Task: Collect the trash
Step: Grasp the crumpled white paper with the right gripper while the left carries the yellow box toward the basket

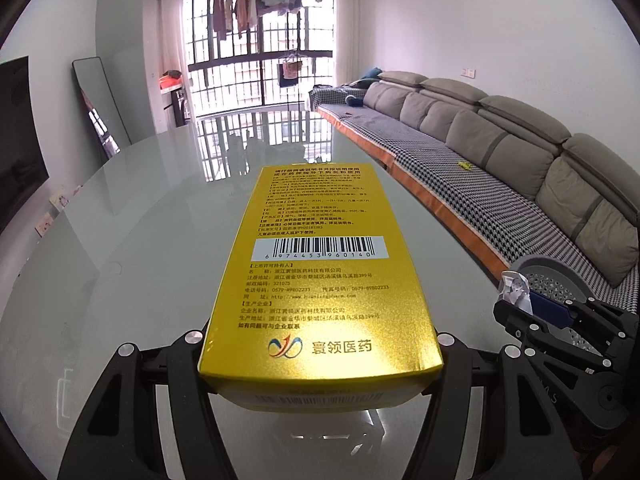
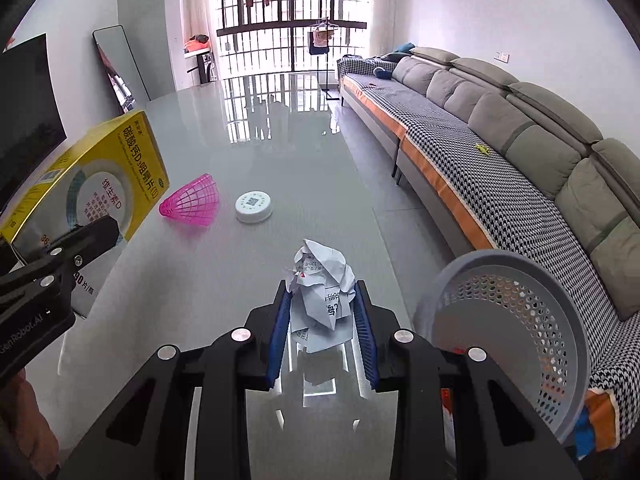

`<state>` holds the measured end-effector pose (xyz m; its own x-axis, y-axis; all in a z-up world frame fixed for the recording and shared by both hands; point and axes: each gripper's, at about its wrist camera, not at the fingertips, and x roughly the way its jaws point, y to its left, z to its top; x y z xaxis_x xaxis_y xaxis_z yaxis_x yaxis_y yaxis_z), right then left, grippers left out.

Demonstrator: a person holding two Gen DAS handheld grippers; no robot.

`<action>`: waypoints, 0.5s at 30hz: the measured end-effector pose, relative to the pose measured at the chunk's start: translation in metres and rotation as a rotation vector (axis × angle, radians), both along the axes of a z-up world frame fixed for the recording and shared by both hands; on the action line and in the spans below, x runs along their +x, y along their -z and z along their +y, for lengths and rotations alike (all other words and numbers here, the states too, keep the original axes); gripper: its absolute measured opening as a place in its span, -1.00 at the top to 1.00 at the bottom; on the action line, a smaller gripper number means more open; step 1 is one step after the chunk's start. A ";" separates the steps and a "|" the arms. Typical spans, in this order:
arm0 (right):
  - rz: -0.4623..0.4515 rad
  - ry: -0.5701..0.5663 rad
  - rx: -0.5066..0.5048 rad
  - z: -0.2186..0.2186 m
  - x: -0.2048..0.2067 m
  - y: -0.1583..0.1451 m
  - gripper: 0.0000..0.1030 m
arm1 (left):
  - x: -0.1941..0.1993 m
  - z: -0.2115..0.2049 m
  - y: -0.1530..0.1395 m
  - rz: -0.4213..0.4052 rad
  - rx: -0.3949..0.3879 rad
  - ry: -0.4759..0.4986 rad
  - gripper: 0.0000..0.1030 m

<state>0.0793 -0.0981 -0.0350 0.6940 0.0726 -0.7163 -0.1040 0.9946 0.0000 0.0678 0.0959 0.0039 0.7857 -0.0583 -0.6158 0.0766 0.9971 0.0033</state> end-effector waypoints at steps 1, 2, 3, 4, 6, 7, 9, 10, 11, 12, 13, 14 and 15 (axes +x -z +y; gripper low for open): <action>-0.004 0.007 -0.001 -0.005 -0.004 -0.002 0.41 | -0.003 -0.004 -0.001 -0.004 0.000 0.010 -0.22; -0.007 0.015 -0.001 -0.011 -0.009 -0.003 0.41 | -0.005 -0.009 -0.002 -0.007 0.000 0.019 -0.22; -0.011 0.023 0.000 -0.017 -0.014 -0.005 0.41 | -0.007 -0.014 -0.003 -0.008 0.000 0.028 -0.22; -0.014 0.031 0.000 -0.022 -0.018 -0.007 0.41 | -0.009 -0.018 -0.004 -0.008 -0.002 0.039 -0.22; -0.018 0.049 0.003 -0.036 -0.026 -0.008 0.41 | -0.013 -0.028 -0.005 -0.004 -0.009 0.063 -0.22; -0.018 0.056 0.004 -0.042 -0.030 -0.008 0.41 | -0.016 -0.034 -0.005 -0.003 -0.016 0.078 -0.22; -0.017 0.078 0.006 -0.056 -0.037 -0.008 0.41 | -0.020 -0.046 -0.006 0.002 -0.024 0.107 -0.22; -0.013 0.089 0.011 -0.064 -0.040 -0.007 0.41 | -0.022 -0.052 -0.005 0.007 -0.025 0.124 -0.22; -0.008 0.101 0.015 -0.072 -0.043 -0.005 0.41 | -0.025 -0.061 -0.005 0.012 -0.025 0.140 -0.22; -0.004 0.113 0.016 -0.079 -0.045 -0.004 0.41 | -0.027 -0.068 -0.004 0.018 -0.023 0.156 -0.22; -0.002 0.128 0.016 -0.088 -0.047 -0.002 0.41 | -0.027 -0.076 -0.003 0.024 -0.022 0.171 -0.22; -0.001 0.142 0.016 -0.096 -0.049 0.000 0.41 | -0.028 -0.085 -0.003 0.029 -0.018 0.186 -0.22; 0.000 0.156 0.017 -0.105 -0.051 0.001 0.41 | -0.028 -0.093 -0.002 0.033 -0.014 0.200 -0.22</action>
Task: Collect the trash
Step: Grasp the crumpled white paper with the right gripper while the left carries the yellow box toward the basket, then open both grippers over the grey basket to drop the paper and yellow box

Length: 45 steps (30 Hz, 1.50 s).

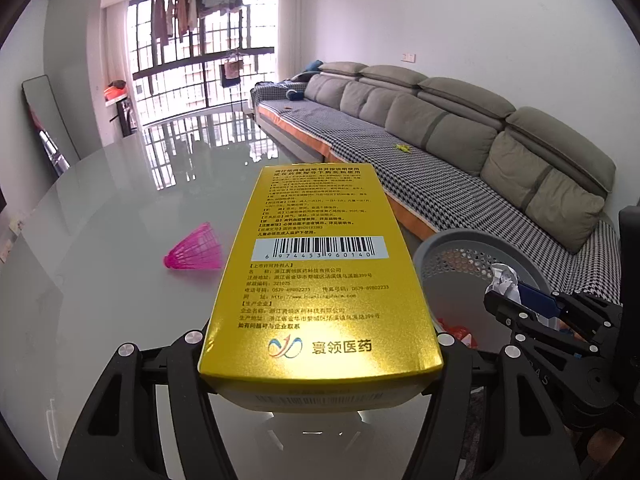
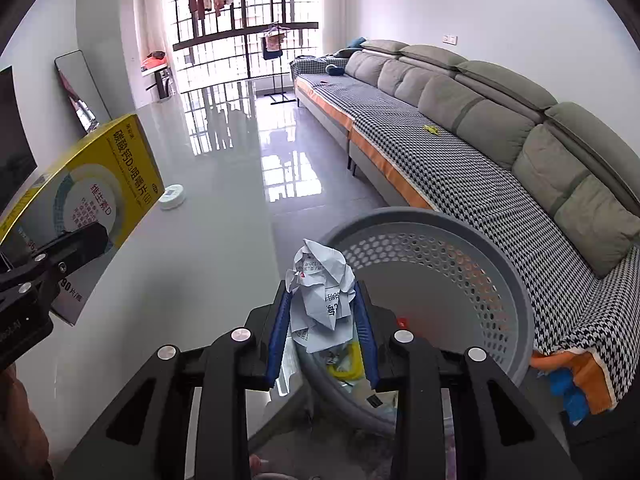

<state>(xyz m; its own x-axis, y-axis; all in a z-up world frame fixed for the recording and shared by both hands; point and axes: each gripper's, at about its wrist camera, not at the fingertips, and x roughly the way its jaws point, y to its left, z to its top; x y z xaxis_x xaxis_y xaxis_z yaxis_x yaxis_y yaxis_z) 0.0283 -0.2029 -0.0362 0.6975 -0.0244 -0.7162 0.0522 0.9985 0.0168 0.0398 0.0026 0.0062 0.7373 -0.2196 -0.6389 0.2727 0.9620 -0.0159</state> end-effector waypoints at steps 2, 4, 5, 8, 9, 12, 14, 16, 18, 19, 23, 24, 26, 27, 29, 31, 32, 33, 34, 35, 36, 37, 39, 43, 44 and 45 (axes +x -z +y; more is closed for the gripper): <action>0.004 0.033 0.006 -0.019 -0.003 0.004 0.41 | 0.002 -0.017 0.000 0.002 0.005 0.030 -0.22; 0.005 0.069 0.012 -0.039 -0.006 0.007 0.41 | 0.002 -0.035 0.002 0.005 0.009 0.059 -0.22; 0.005 0.086 0.015 -0.049 -0.007 0.008 0.41 | 0.003 -0.046 0.003 0.007 0.014 0.074 -0.22; 0.005 0.138 0.027 -0.077 -0.009 0.014 0.41 | 0.007 -0.074 0.010 0.025 0.032 0.120 -0.22; 0.007 0.154 0.031 -0.087 -0.010 0.017 0.41 | 0.008 -0.084 0.014 0.033 0.037 0.136 -0.22; 0.024 0.194 0.045 -0.111 -0.013 0.028 0.41 | 0.012 -0.106 0.024 0.055 0.054 0.183 -0.22; 0.036 0.213 0.054 -0.122 -0.015 0.035 0.41 | 0.011 -0.122 0.031 0.067 0.071 0.205 -0.22; 0.051 0.224 0.069 -0.131 -0.013 0.043 0.40 | 0.016 -0.135 0.038 0.083 0.085 0.218 -0.22; 0.066 0.228 0.078 -0.137 -0.010 0.052 0.40 | 0.018 -0.142 0.045 0.100 0.092 0.228 -0.22; 0.072 0.229 0.082 -0.140 -0.007 0.055 0.40 | 0.021 -0.145 0.048 0.109 0.096 0.232 -0.22; 0.084 0.226 0.106 -0.144 -0.001 0.065 0.40 | 0.028 -0.159 0.057 0.138 0.109 0.241 -0.22; 0.084 0.227 0.113 -0.146 0.000 0.067 0.40 | 0.030 -0.162 0.059 0.142 0.113 0.241 -0.22; 0.088 0.229 0.119 -0.150 0.004 0.071 0.40 | 0.031 -0.165 0.062 0.149 0.119 0.245 -0.22; 0.091 0.231 0.122 -0.151 0.005 0.073 0.40 | 0.031 -0.167 0.064 0.152 0.122 0.248 -0.22; 0.095 0.232 0.139 -0.155 0.007 0.078 0.40 | 0.030 -0.171 0.067 0.154 0.128 0.254 -0.22; 0.095 0.230 0.151 -0.156 0.007 0.080 0.40 | 0.030 -0.174 0.069 0.157 0.130 0.258 -0.23; 0.093 0.228 0.154 -0.157 0.007 0.081 0.40 | 0.031 -0.175 0.067 0.158 0.130 0.259 -0.23; 0.092 0.227 0.155 -0.158 0.007 0.081 0.40 | 0.032 -0.173 0.065 0.158 0.129 0.261 -0.23; 0.091 0.227 0.156 -0.159 0.007 0.082 0.40 | 0.033 -0.175 0.065 0.158 0.128 0.261 -0.23; 0.089 0.228 0.157 -0.160 0.007 0.082 0.40 | 0.034 -0.176 0.064 0.158 0.128 0.262 -0.23; 0.088 0.229 0.158 -0.161 0.007 0.081 0.40 | 0.035 -0.174 0.063 0.158 0.129 0.263 -0.23; 0.086 0.230 0.160 -0.163 0.007 0.081 0.39 | 0.034 -0.175 0.063 0.157 0.129 0.264 -0.24; 0.081 0.233 0.161 -0.165 0.006 0.081 0.33 | 0.035 -0.176 0.062 0.157 0.128 0.264 -0.25; 0.063 0.237 0.164 -0.166 0.002 0.079 -0.03 | 0.032 -0.176 0.061 0.146 0.124 0.258 -0.47; 0.056 0.238 0.163 -0.166 0.001 0.077 -0.05 | 0.031 -0.176 0.060 0.144 0.119 0.259 -0.53; 0.052 0.238 0.163 -0.166 0.000 0.076 -0.05 | 0.031 -0.176 0.059 0.140 0.119 0.256 -0.53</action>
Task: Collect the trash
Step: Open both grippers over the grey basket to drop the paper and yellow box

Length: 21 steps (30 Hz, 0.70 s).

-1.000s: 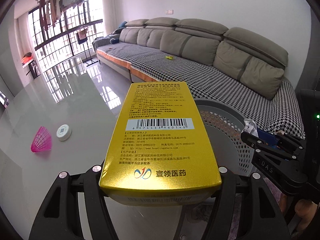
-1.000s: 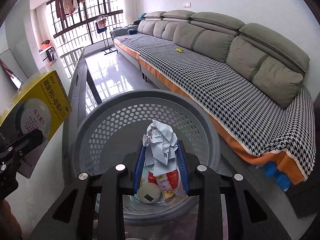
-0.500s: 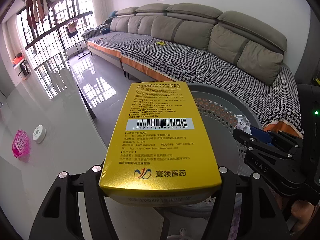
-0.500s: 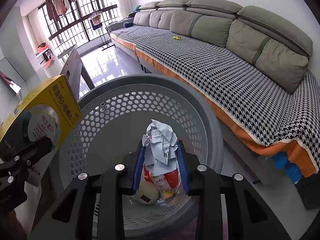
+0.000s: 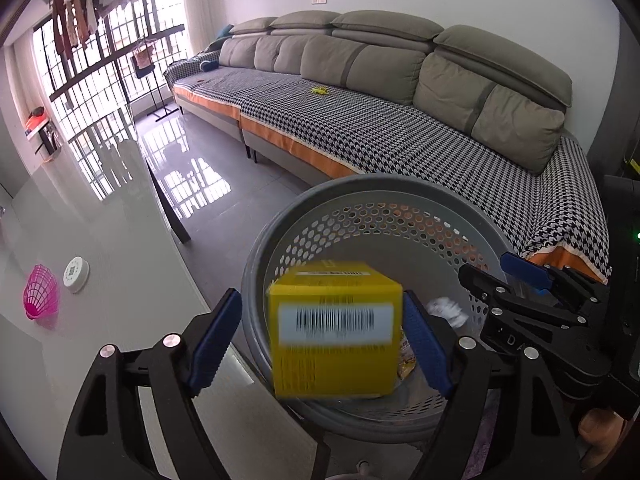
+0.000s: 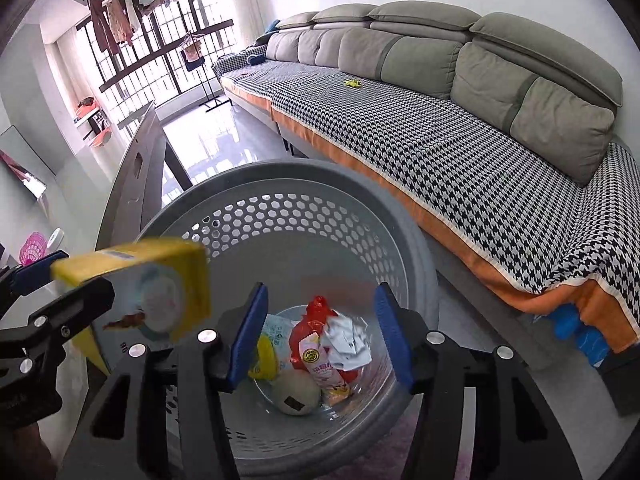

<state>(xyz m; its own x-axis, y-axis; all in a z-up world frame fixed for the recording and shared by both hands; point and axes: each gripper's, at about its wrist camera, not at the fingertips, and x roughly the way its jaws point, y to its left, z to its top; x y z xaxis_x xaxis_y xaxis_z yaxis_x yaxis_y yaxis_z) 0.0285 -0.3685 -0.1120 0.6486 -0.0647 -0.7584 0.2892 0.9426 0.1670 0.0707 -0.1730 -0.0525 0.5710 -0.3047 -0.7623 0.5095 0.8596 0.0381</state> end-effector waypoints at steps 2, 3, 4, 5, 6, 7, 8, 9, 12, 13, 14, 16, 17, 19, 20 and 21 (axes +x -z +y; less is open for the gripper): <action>-0.001 0.002 -0.002 0.000 0.000 -0.001 -0.05 | -0.001 0.000 -0.001 -0.007 0.002 -0.003 -0.53; 0.000 0.003 -0.002 0.000 0.000 -0.001 -0.05 | -0.001 0.000 -0.001 -0.008 0.002 -0.005 -0.53; 0.000 0.005 -0.001 -0.001 0.000 -0.002 -0.05 | -0.001 0.001 -0.002 -0.007 0.001 -0.007 -0.53; 0.001 0.006 0.000 -0.001 0.000 -0.002 -0.05 | -0.001 0.001 -0.002 -0.006 -0.001 -0.009 -0.53; 0.001 0.006 0.002 -0.002 0.000 -0.002 -0.05 | -0.001 0.002 -0.003 -0.006 -0.002 -0.012 -0.53; 0.001 0.006 0.002 -0.001 0.000 -0.003 -0.05 | 0.000 0.003 -0.003 -0.007 -0.003 -0.014 -0.53; 0.001 0.006 0.001 -0.001 0.000 -0.003 -0.05 | -0.001 0.003 -0.003 -0.007 -0.005 -0.015 -0.53; 0.002 0.006 0.001 -0.001 0.000 -0.002 -0.05 | -0.001 0.003 -0.004 -0.008 -0.006 -0.016 -0.53; 0.002 0.005 0.004 0.001 0.000 -0.003 -0.05 | -0.001 0.005 -0.005 -0.010 -0.010 -0.020 -0.53; 0.003 0.004 0.004 0.001 0.001 -0.003 -0.05 | -0.001 0.005 -0.005 -0.011 -0.011 -0.022 -0.53; 0.003 0.003 0.004 0.002 0.001 -0.004 -0.05 | -0.001 0.006 -0.006 -0.011 -0.013 -0.024 -0.53; 0.004 -0.001 0.004 0.004 0.002 -0.005 -0.05 | -0.001 0.007 -0.008 -0.014 -0.015 -0.028 -0.53; 0.004 -0.003 0.003 0.005 0.002 -0.006 -0.05 | -0.002 0.008 -0.008 -0.015 -0.017 -0.030 -0.53; 0.004 -0.007 0.001 0.008 0.002 -0.007 -0.05 | -0.002 0.011 -0.010 -0.019 -0.018 -0.037 -0.53; 0.002 -0.010 0.000 0.009 0.001 -0.008 -0.05 | -0.002 0.013 -0.011 -0.021 -0.019 -0.040 -0.53; 0.000 -0.013 0.001 0.010 0.001 -0.009 -0.05 | -0.003 0.015 -0.012 -0.023 -0.021 -0.044 -0.53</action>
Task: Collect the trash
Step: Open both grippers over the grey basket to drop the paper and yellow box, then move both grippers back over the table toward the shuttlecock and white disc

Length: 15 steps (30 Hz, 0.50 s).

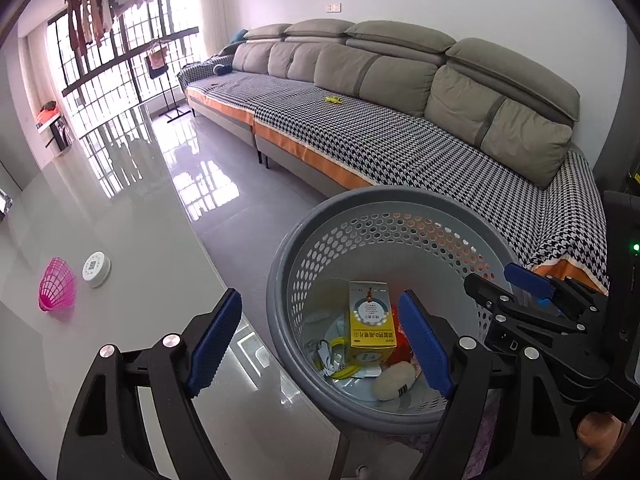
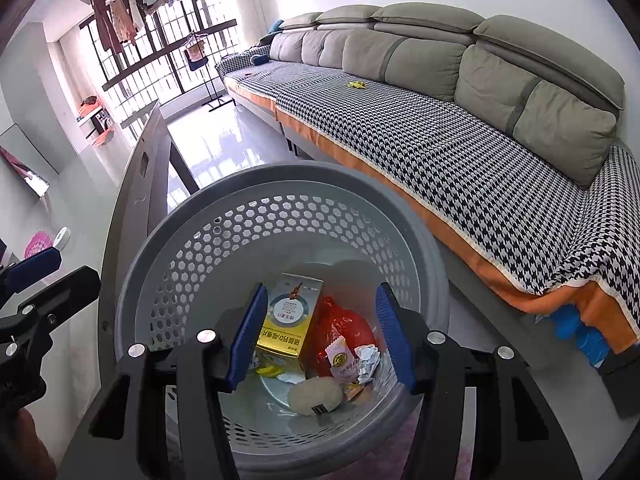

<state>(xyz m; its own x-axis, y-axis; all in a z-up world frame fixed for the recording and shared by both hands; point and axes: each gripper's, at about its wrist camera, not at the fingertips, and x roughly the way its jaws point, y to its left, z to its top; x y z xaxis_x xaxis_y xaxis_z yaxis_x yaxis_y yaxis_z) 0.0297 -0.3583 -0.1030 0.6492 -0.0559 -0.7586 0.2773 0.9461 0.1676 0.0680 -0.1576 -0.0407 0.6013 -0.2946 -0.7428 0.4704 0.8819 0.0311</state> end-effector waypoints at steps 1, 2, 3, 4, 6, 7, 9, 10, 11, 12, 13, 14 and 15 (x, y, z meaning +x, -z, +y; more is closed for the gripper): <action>-0.001 -0.003 -0.001 0.002 0.000 -0.001 -0.05 | -0.001 0.002 -0.001 -0.002 -0.002 -0.004 -0.53; -0.003 -0.007 -0.002 0.004 0.000 -0.003 -0.05 | -0.001 0.005 -0.003 -0.005 -0.004 -0.009 -0.53; -0.005 -0.010 -0.004 0.007 -0.001 -0.004 -0.05 | -0.002 0.008 -0.004 -0.008 -0.007 -0.014 -0.53; -0.007 -0.015 -0.006 0.010 -0.001 -0.006 -0.05 | -0.002 0.011 -0.006 -0.011 -0.009 -0.019 -0.53; -0.012 -0.023 -0.010 0.014 -0.002 -0.009 -0.05 | -0.004 0.016 -0.009 -0.018 -0.013 -0.030 -0.53; -0.015 -0.028 -0.012 0.017 -0.003 -0.011 -0.05 | -0.005 0.020 -0.011 -0.022 -0.015 -0.036 -0.53; -0.021 -0.037 -0.017 0.023 -0.004 -0.016 -0.06 | -0.007 0.029 -0.015 -0.028 -0.022 -0.049 -0.54; -0.025 -0.040 -0.020 0.026 -0.005 -0.018 -0.07 | -0.008 0.032 -0.016 -0.030 -0.025 -0.056 -0.55; -0.030 -0.045 -0.021 0.030 -0.006 -0.020 -0.08 | -0.009 0.036 -0.018 -0.033 -0.028 -0.064 -0.55; -0.035 -0.051 -0.022 0.033 -0.007 -0.022 -0.09 | -0.011 0.040 -0.019 -0.037 -0.031 -0.072 -0.55; -0.039 -0.058 -0.025 0.038 -0.008 -0.025 -0.09 | -0.012 0.045 -0.020 -0.041 -0.034 -0.081 -0.55; -0.042 -0.065 -0.029 0.043 -0.008 -0.027 -0.09 | -0.013 0.050 -0.022 -0.044 -0.037 -0.090 -0.55; -0.045 -0.073 -0.032 0.048 -0.009 -0.029 -0.09 | -0.013 0.055 -0.023 -0.047 -0.039 -0.100 -0.55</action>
<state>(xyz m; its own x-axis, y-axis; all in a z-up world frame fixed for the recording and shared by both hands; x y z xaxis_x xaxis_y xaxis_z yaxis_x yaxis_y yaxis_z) 0.0212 -0.3106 -0.0739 0.6855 -0.0311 -0.7274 0.2005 0.9685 0.1475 0.0547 -0.1030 -0.0179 0.6632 -0.2594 -0.7021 0.3787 0.9254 0.0158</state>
